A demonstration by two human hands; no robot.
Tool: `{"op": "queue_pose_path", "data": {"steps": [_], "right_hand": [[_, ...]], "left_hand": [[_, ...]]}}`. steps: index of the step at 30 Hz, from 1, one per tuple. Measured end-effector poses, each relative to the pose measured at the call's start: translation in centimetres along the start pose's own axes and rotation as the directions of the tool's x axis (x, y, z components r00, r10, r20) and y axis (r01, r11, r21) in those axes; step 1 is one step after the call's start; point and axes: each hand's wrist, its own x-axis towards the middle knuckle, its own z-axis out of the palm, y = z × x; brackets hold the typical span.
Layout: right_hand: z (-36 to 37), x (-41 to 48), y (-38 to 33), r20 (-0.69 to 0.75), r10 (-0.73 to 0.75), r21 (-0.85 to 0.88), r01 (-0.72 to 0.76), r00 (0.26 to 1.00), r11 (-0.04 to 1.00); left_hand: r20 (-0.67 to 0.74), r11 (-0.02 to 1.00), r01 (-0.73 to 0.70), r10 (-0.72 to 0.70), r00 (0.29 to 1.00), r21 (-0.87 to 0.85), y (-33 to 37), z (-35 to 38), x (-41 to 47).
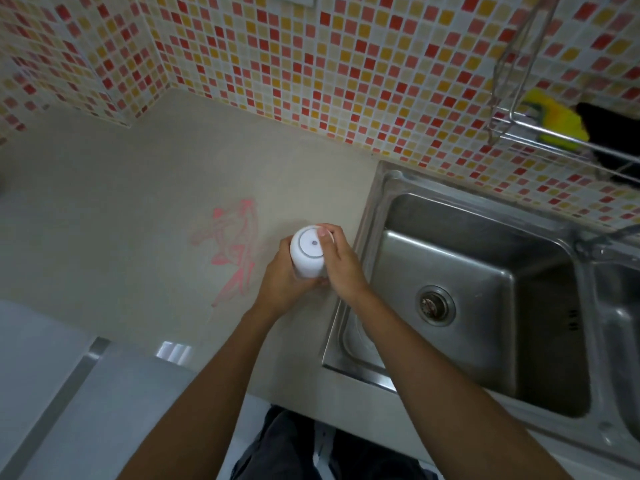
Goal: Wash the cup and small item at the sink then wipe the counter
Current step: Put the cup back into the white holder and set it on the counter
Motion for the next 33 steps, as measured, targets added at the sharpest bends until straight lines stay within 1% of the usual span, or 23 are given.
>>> {"op": "queue_pose_path", "data": {"steps": [3, 8, 11, 14, 18, 19, 21, 22, 23, 25, 27, 30, 33], "right_hand": [[0.2, 0.2, 0.2, -0.006, 0.004, 0.025, -0.004, 1.0, 1.0], [0.8, 0.3, 0.8, -0.05, -0.002, 0.078, 0.006, 0.999, 0.997], [1.1, 0.3, 0.9, -0.054, 0.036, 0.1, -0.031, 0.998, 0.994], [0.9, 0.2, 0.6, -0.039, 0.021, 0.078, -0.018, 0.999, 0.997], [-0.3, 0.5, 0.0, 0.061, 0.038, -0.012, -0.037, 0.997, 0.999], [-0.8, 0.3, 0.0, 0.061, 0.03, -0.026, -0.028, 0.998, 0.999], [-2.2, -0.4, -0.1, 0.002, 0.019, -0.005, -0.019, 1.0, 1.0], [-3.0, -0.9, 0.0, -0.039, 0.025, 0.012, -0.024, 0.999, 1.0], [-3.9, -1.5, 0.4, -0.075, 0.028, 0.021, -0.027, 0.997, 0.999], [-5.6, -2.8, 1.7, -0.1, 0.019, -0.035, -0.022, 0.995, 0.999], [-7.3, -4.0, 3.1, -0.089, 0.014, -0.135, -0.026, 0.996, 0.99], [-9.8, -5.4, 4.9, -0.093, 0.036, -0.289, -0.062, 0.995, 0.955], [-12.8, -6.6, 6.5, -0.154, -0.011, -0.418, -0.055, 0.988, 0.907]], "left_hand": [[0.008, 1.0, 0.012, -0.012, 1.0, 0.026, 0.0, 0.0, 0.0], [0.038, 1.0, 0.005, -0.005, 0.999, 0.022, 0.2, -0.2, -0.2], [0.043, 1.0, 0.002, -0.003, 0.999, 0.028, 0.4, -0.2, -0.3], [0.048, 0.999, 0.012, -0.014, 0.999, 0.049, 0.5, -0.1, -0.3], [0.099, 0.996, 0.044, -0.051, 0.994, 0.076, 0.4, -0.3, -0.6], [0.127, 0.996, 0.04, -0.051, 0.991, 0.083, 0.2, -0.4, -0.7], [0.166, 0.987, 0.033, -0.06, 0.984, 0.16, 0.1, -1.0, -0.9], [0.146, 0.976, 0.068, -0.1, 0.984, 0.209, 0.2, -1.5, -1.3], [0.097, 0.967, 0.11, -0.135, 0.986, 0.231, 0.2, -2.0, -1.8], [-0.04, 0.962, 0.146, -0.141, 0.989, 0.229, 0.1, -3.3, -2.6], [-0.162, 0.959, 0.13, -0.09, 0.983, 0.251, 0.3, -4.6, -3.0], [-0.275, 0.949, 0.098, -0.013, 0.961, 0.299, 1.9, -5.0, -2.7], [-0.366, 0.93, 0.003, 0.141, 0.92, 0.366, 5.2, -3.4, -1.7]]}}
